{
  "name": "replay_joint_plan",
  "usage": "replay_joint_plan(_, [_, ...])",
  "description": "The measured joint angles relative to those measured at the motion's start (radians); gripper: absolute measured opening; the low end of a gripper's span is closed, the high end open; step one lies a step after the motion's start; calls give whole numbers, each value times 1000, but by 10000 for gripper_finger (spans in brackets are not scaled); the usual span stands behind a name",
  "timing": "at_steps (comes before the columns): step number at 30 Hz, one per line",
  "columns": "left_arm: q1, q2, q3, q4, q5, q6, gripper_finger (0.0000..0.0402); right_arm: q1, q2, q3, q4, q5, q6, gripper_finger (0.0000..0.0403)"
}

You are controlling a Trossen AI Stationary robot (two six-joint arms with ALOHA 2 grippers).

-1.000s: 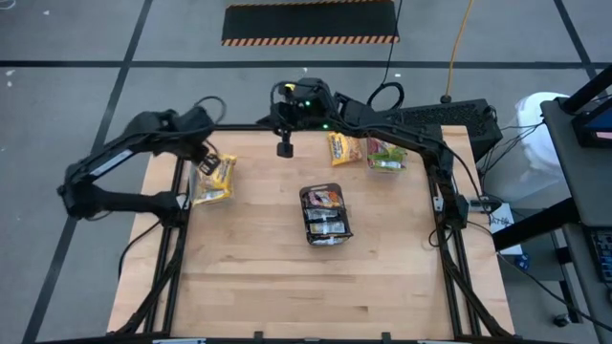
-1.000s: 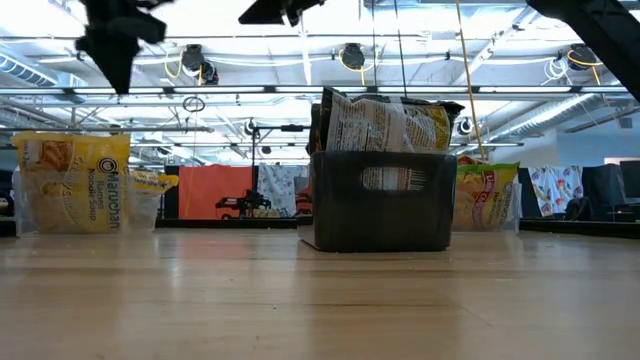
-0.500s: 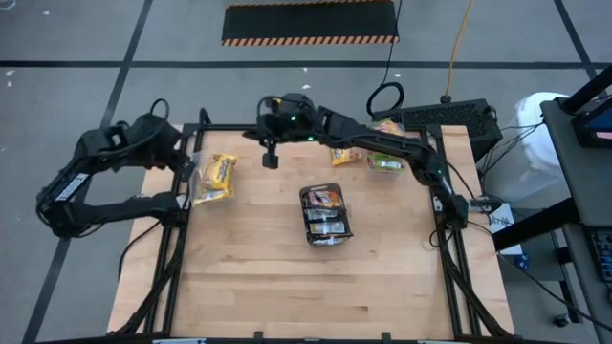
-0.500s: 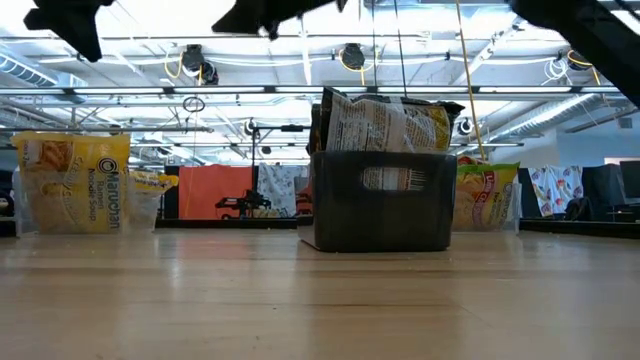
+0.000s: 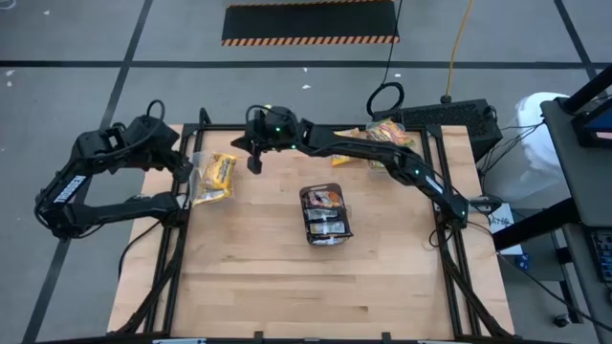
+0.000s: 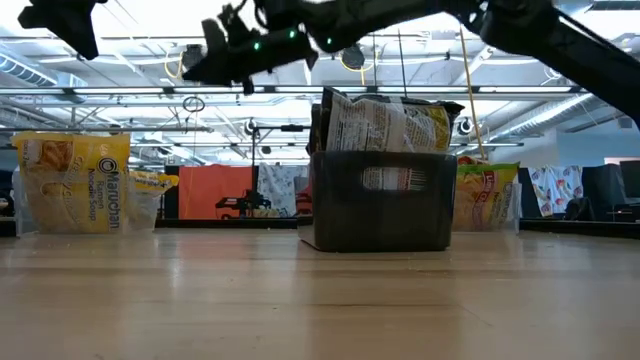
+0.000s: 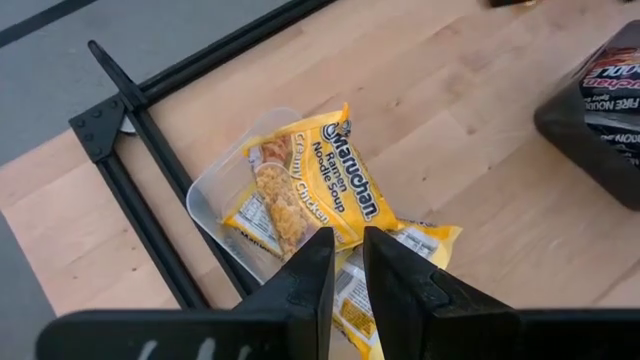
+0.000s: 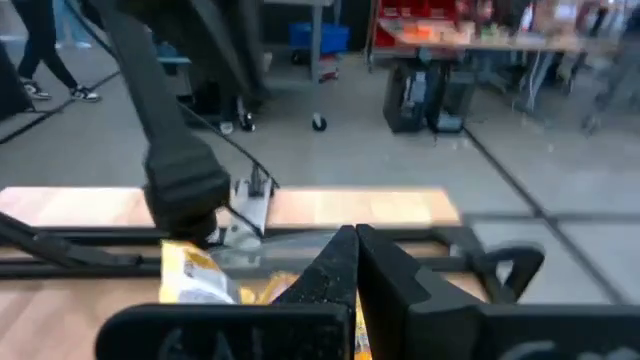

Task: Sort Maruchan noodles
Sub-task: Put the bottom yellow noodle pack into the left transparent bin

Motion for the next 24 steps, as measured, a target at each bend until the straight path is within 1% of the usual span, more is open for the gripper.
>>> replay_joint_plan(3, [-1, 0, 0, -14, 0, 2, 63, -12, 42, 0, 36, -45, 62, 0])
replay_joint_plan(8, [-5, 0, 0, -17, 0, 5, 63, -23, 110, -1, 102, -81, 168, 0])
replay_joint_plan(10, [-5, 0, 0, -16, 0, 12, 63, -26, 125, -1, 102, -103, 188, 0])
replay_joint_plan(13, [-5, 0, 0, -16, 0, 29, 63, -29, 144, 0, 86, -100, 191, 0])
replay_joint_plan(15, [-5, 0, 0, -16, 0, 31, 63, -29, 149, -1, 37, -96, 147, 0])
replay_joint_plan(17, [-5, 0, 0, -16, 0, 34, 63, -29, 149, -1, 13, -73, 32, 0])
replay_joint_plan(20, [-5, 0, 0, -17, 0, 49, 63, -27, 148, -1, 43, 5, -133, 0])
replay_joint_plan(22, [-5, 0, 0, -17, 0, 57, 63, -25, 148, -1, 85, 10, -202, 0])
replay_joint_plan(24, [-5, 1, 0, -17, 0, 58, 63, -24, 148, -1, 120, 14, -225, 0])
